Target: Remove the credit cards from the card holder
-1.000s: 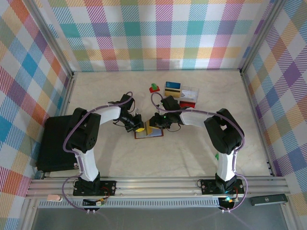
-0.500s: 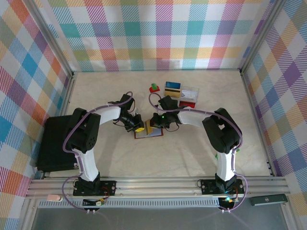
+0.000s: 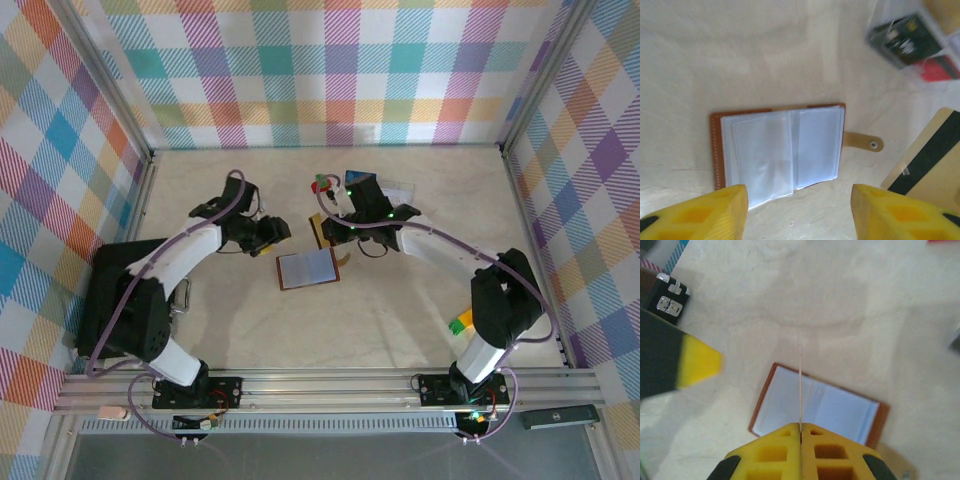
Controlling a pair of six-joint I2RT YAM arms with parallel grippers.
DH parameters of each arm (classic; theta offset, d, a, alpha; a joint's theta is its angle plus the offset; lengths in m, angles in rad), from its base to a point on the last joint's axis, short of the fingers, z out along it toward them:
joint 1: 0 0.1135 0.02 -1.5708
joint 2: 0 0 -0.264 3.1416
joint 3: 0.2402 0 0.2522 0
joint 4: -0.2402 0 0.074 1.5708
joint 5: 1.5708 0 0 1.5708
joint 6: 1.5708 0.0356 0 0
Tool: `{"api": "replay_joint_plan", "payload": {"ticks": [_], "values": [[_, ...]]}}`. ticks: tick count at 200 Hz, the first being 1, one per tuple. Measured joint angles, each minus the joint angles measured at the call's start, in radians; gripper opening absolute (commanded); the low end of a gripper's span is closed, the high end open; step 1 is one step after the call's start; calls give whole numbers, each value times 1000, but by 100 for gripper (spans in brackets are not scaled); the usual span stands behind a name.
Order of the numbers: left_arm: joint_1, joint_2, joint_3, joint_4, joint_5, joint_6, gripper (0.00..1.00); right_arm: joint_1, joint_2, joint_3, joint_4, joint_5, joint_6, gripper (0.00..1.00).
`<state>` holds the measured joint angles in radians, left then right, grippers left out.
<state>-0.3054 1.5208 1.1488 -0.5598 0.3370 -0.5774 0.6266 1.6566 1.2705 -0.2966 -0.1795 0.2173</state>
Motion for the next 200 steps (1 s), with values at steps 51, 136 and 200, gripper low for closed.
{"api": "replay_joint_plan", "payload": {"ticks": [51,136,200], "values": [[61,-191,-14,-65,-152,25,97,-147,-23,119,-96,-2,-362,0],[127,-247,-7,-89,-254,105,100,-248,172,552,-440,-81,-912,0],[128,-247,-7,3,-272,120,100,-274,431,781,-640,-25,-1101,0]]}}
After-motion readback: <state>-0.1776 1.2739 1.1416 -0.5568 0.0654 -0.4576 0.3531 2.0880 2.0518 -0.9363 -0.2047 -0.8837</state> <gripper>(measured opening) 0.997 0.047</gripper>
